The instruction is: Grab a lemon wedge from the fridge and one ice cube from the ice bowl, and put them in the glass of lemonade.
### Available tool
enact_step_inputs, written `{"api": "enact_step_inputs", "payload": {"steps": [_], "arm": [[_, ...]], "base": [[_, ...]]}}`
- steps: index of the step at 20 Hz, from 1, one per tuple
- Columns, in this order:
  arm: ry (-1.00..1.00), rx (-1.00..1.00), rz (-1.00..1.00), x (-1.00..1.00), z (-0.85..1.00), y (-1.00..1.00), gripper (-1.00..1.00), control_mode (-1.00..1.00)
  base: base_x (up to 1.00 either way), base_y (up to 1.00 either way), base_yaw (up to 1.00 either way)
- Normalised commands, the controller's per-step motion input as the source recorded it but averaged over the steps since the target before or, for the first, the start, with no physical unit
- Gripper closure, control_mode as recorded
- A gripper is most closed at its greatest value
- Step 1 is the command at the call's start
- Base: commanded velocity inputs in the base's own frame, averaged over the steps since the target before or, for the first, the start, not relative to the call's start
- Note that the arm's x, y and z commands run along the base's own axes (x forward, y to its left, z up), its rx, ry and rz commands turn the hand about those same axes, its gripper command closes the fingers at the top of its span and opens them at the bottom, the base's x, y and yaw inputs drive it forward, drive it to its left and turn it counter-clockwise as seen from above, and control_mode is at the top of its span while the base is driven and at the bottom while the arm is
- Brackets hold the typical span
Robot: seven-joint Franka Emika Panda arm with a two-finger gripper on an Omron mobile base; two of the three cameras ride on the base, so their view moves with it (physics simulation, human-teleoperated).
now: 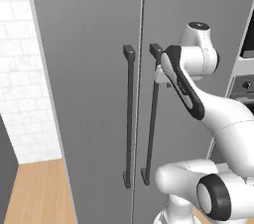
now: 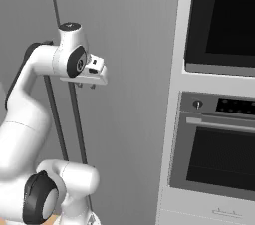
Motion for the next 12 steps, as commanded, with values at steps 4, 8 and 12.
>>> {"api": "enact_step_inputs", "payload": {"steps": [4, 8, 12], "arm": [[0.03, 0.00, 0.00, -0.48, -0.04, 0.00, -1.00, -1.00], [0.00, 0.00, 0.03, -1.00, -0.12, 0.00, -1.00, -1.00], [0.03, 0.00, 0.00, -0.74, -0.35, 0.05, -1.00, -1.00]], "base": [[0.00, 0.00, 0.00], [0.00, 0.00, 0.00], [0.00, 0.00, 0.00]]}}
